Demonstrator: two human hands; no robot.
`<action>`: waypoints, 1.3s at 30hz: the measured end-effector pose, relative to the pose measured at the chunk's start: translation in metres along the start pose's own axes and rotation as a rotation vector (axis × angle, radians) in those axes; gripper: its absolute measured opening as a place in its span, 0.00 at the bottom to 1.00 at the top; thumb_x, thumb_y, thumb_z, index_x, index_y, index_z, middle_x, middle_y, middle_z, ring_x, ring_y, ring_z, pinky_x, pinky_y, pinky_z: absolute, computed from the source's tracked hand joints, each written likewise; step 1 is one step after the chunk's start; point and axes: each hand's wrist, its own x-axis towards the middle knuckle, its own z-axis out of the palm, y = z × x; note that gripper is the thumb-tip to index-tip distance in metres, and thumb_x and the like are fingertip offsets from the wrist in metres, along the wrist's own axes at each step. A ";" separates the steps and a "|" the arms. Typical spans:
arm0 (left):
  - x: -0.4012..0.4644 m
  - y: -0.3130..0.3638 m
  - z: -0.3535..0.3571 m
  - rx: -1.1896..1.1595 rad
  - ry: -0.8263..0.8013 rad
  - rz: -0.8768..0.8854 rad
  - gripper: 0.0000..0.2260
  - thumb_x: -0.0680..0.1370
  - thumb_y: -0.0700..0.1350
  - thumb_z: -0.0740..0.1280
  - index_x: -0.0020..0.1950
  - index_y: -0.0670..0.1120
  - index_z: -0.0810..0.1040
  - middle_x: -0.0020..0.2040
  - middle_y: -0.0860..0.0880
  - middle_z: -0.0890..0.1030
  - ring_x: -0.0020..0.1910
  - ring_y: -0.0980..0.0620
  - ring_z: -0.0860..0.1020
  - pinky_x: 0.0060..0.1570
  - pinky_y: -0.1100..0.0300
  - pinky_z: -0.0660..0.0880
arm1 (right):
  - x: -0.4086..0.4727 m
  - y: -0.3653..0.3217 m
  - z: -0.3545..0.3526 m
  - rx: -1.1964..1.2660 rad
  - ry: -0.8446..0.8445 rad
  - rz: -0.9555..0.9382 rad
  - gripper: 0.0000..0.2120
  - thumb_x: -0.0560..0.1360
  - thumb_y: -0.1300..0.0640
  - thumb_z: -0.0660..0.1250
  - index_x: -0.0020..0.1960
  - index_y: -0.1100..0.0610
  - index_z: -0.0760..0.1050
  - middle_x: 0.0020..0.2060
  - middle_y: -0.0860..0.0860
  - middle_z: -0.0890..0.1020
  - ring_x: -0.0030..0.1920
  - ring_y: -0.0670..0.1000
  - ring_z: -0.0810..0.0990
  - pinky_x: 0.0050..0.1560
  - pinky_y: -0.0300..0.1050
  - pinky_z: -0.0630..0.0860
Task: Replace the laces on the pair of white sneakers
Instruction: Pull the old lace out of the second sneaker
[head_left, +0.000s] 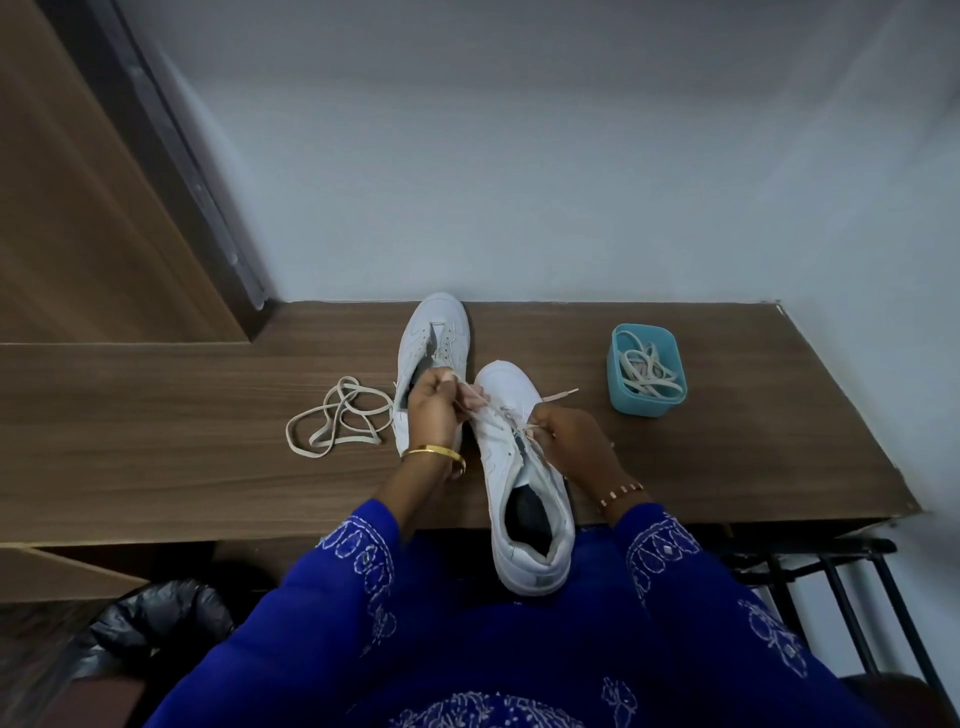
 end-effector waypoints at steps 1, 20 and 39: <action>0.001 0.001 -0.001 -0.003 0.033 -0.010 0.14 0.81 0.34 0.53 0.36 0.42 0.65 0.19 0.49 0.73 0.20 0.55 0.74 0.27 0.63 0.75 | 0.000 0.001 0.001 0.005 0.001 0.015 0.04 0.73 0.64 0.63 0.43 0.62 0.77 0.39 0.58 0.82 0.42 0.58 0.78 0.39 0.43 0.66; -0.015 -0.011 -0.007 1.779 -0.410 0.626 0.07 0.72 0.42 0.68 0.47 0.44 0.83 0.39 0.43 0.81 0.42 0.41 0.79 0.59 0.44 0.68 | -0.027 -0.008 -0.011 0.089 -0.094 0.214 0.11 0.75 0.58 0.64 0.47 0.65 0.81 0.45 0.58 0.83 0.47 0.56 0.80 0.43 0.40 0.69; -0.006 0.010 -0.007 0.843 0.052 0.330 0.05 0.76 0.34 0.62 0.48 0.38 0.76 0.44 0.40 0.80 0.44 0.43 0.78 0.44 0.61 0.71 | -0.042 -0.029 -0.006 -0.017 -0.174 0.214 0.19 0.75 0.51 0.66 0.53 0.68 0.77 0.50 0.61 0.76 0.52 0.59 0.77 0.50 0.45 0.72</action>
